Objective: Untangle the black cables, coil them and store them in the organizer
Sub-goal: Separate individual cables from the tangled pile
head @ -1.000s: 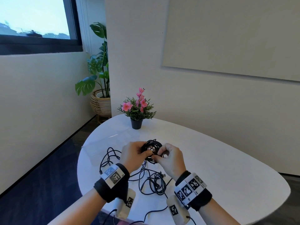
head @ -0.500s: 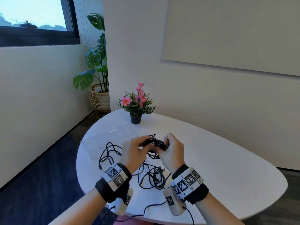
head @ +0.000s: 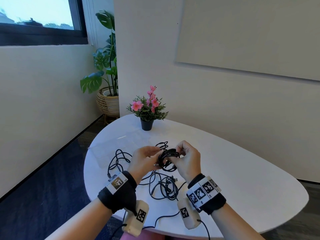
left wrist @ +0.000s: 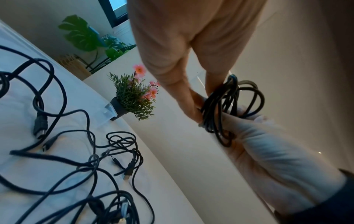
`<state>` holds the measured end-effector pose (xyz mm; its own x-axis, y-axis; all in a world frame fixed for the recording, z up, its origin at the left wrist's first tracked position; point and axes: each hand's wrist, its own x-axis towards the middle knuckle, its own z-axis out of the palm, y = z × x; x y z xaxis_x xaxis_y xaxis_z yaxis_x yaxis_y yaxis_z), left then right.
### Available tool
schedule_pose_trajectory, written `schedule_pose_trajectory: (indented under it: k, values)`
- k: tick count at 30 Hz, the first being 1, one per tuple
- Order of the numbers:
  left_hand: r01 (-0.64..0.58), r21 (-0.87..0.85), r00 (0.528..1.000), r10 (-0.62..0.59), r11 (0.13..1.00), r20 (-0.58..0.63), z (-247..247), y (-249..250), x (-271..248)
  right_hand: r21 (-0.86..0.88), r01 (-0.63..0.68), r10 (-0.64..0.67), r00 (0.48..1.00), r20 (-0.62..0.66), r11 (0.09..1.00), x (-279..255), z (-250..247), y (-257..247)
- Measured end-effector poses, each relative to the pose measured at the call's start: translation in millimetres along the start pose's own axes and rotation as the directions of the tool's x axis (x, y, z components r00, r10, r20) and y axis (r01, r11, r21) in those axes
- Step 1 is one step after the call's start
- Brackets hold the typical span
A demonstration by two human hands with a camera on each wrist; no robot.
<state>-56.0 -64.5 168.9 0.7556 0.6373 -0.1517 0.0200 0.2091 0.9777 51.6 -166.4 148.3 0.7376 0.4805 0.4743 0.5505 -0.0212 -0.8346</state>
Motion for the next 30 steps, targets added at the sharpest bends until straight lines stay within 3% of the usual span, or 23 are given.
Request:
schedule_pose_trajectory:
  k: [6, 11, 16, 19, 22, 25, 27, 30]
  values:
    - [0.071, 0.073, 0.98, -0.083, 0.995, 0.183, -3.2, 2.0, -2.1, 0.01, 0.063, -0.063, 0.998, 0.014, 0.998, -4.8, -5.8, 3.8]
    - [-0.031, 0.02, 0.999, 0.031, 0.999, 0.025, -0.3, 2.5, -3.4, 0.043, 0.043, -0.047, 0.994, 0.097, 0.998, -1.7, -9.4, 0.1]
    - [-0.087, -0.012, 0.995, 0.086, 0.996, -0.05, -4.5, 3.7, -1.7, 0.241, -0.141, 0.073, 0.96, 0.272, 0.96, -3.7, -9.6, -2.0]
    - [-0.124, 0.016, 0.99, 0.124, 0.992, -0.071, -4.7, 0.9, 0.3, 0.352, -0.325, 0.219, 0.926, 0.309, 0.878, -5.6, -11.0, -8.9]
    - [-0.189, 0.072, 0.974, 0.197, 0.979, -0.109, -3.2, -1.5, 3.4, 0.445, -0.515, 0.415, 0.856, 0.308, 0.732, -3.2, -15.6, -13.3]
    - [-0.249, 0.138, 0.956, 0.266, 0.959, -0.122, 1.9, -4.7, 2.5, 0.353, -0.637, 0.51, 0.766, 0.393, 0.685, -4.8, -15.8, -14.5]
    - [-0.262, 0.187, 0.957, 0.281, 0.947, -0.079, 6.0, -8.1, 1.5, 0.32, -0.615, 0.482, 0.777, 0.406, 0.721, -9.1, -10.7, -18.6]
    - [-0.263, 0.24, 0.96, 0.279, 0.935, -0.033, 6.4, -10.2, 3.4, 0.299, -0.495, 0.404, 0.858, 0.318, 0.816, -10.4, -9.3, -18.5]
